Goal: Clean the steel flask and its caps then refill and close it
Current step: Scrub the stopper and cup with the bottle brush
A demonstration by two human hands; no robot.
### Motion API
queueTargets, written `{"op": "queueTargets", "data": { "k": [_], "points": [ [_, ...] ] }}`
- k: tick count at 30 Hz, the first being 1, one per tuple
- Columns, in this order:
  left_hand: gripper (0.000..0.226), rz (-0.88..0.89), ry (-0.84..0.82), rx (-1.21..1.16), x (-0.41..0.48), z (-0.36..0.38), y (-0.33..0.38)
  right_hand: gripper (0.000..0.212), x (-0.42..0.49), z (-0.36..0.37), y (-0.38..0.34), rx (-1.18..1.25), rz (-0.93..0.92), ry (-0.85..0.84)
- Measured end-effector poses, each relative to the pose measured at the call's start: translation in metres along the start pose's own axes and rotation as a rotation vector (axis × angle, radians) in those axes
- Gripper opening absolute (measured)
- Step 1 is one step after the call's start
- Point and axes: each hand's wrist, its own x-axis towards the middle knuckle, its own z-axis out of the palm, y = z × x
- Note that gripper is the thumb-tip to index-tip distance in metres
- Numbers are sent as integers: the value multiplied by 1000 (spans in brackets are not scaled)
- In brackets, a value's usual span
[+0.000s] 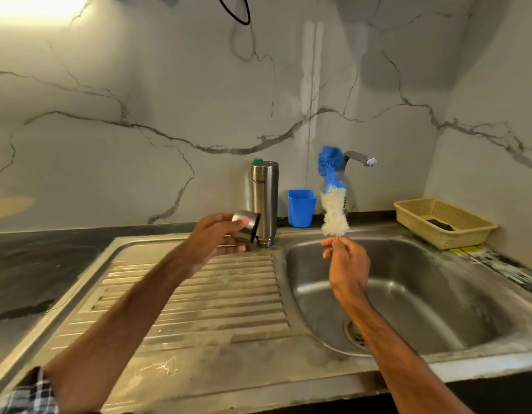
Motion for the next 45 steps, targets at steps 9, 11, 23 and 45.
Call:
{"op": "queueTargets", "data": {
  "k": [9, 11, 23, 45],
  "points": [
    [43, -83, 15, -404, -9, 54, -25, 19, -4, -93, 21, -284, -72, -61],
    [46, -88, 63, -447, -9, 45, -29, 15, -3, -90, 25, -324, -113, -103],
    [46, -31, 118, -263, 2, 19, -38, 15, 9, -54, 21, -657, -415, -153],
    [48, -10, 134, -327, 3, 17, -40, 24, 9, -63, 20, -474, -596, -26]
  ]
}}
